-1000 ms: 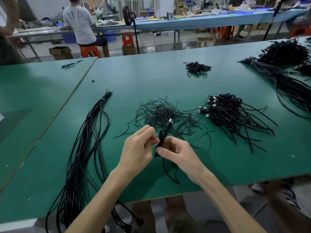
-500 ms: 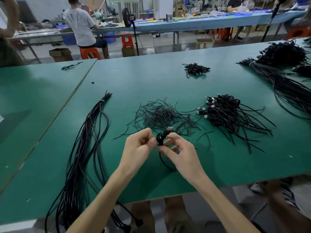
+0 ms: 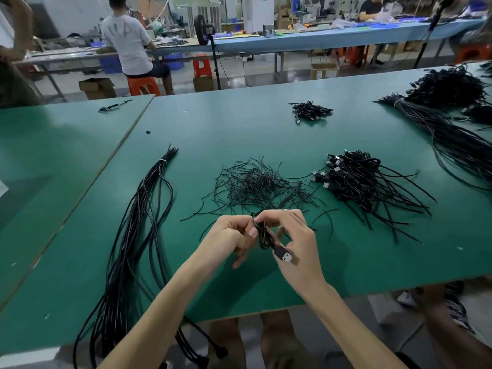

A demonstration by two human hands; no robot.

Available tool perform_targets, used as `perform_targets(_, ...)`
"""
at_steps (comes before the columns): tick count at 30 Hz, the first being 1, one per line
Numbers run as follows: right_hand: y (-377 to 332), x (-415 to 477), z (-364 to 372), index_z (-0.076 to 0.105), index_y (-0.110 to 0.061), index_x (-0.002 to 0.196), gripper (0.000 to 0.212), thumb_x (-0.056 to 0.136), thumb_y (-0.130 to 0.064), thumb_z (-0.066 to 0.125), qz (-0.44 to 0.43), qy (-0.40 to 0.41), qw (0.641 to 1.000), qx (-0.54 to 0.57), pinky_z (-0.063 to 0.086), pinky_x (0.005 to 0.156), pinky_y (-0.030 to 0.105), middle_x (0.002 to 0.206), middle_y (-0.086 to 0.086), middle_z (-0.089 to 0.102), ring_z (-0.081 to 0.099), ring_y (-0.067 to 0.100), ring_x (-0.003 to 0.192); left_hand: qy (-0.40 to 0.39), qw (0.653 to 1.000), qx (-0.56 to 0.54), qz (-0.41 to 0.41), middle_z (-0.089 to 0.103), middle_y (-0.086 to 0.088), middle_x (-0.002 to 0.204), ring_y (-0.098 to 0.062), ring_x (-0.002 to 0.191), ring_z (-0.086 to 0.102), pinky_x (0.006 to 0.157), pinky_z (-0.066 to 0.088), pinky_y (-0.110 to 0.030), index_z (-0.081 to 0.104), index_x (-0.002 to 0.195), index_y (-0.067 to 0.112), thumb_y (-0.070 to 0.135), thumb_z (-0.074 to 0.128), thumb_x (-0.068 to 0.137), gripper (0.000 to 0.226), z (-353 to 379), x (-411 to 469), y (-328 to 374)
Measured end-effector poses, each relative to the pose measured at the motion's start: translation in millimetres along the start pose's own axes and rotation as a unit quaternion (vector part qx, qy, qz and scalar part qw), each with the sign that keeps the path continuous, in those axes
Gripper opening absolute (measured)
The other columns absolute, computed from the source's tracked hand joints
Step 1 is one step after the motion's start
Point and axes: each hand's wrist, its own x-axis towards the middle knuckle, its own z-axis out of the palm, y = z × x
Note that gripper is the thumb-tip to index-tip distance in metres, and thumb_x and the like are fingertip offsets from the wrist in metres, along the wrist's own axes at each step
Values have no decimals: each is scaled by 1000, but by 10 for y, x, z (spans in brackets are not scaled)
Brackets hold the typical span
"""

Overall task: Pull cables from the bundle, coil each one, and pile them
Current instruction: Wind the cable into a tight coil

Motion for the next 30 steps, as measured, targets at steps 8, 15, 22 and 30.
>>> perform_targets(8, 44, 43, -39, 78, -25, 113, 21, 103, -20, 59, 199, -71, 946, 246, 52, 86, 32, 97, 8, 74, 64, 22, 88, 76, 997, 2, -9, 55, -4, 61, -21, 40, 40, 38, 33, -22, 48, 56, 19, 6, 51, 66, 17, -3, 114, -152)
perform_targets(15, 31, 47, -38, 70, -27, 123, 42, 88, -5, 78, 199, -99, 932, 286, 51, 96, 23, 122, -6, 73, 64, 13, 119, 79, 996, -4, -38, 50, 7, 48, -15, 36, 36, 39, 30, -19, 46, 57, 13, 3, 56, 81, 28, -65, 162, -212)
perform_targets(22, 48, 36, -23, 68, -26, 122, 48, 87, 8, 72, 194, -96, 934, 285, 51, 96, 22, 121, -5, 72, 64, 14, 119, 50, 997, -10, -57, 44, 2, 47, -17, 34, 35, 44, 27, -23, 41, 73, -5, 7, 57, 86, 24, -109, 167, -220)
perform_targets(30, 86, 29, -26, 71, -37, 115, 44, 91, 0, 73, 246, -57, 923, 292, 59, 67, 30, 110, -8, 72, 70, 11, 108, 39, 998, -13, 38, 62, -5, 64, -20, 61, 52, 57, 41, -21, 63, 85, 16, 40, 67, 96, 27, -121, 118, -351)
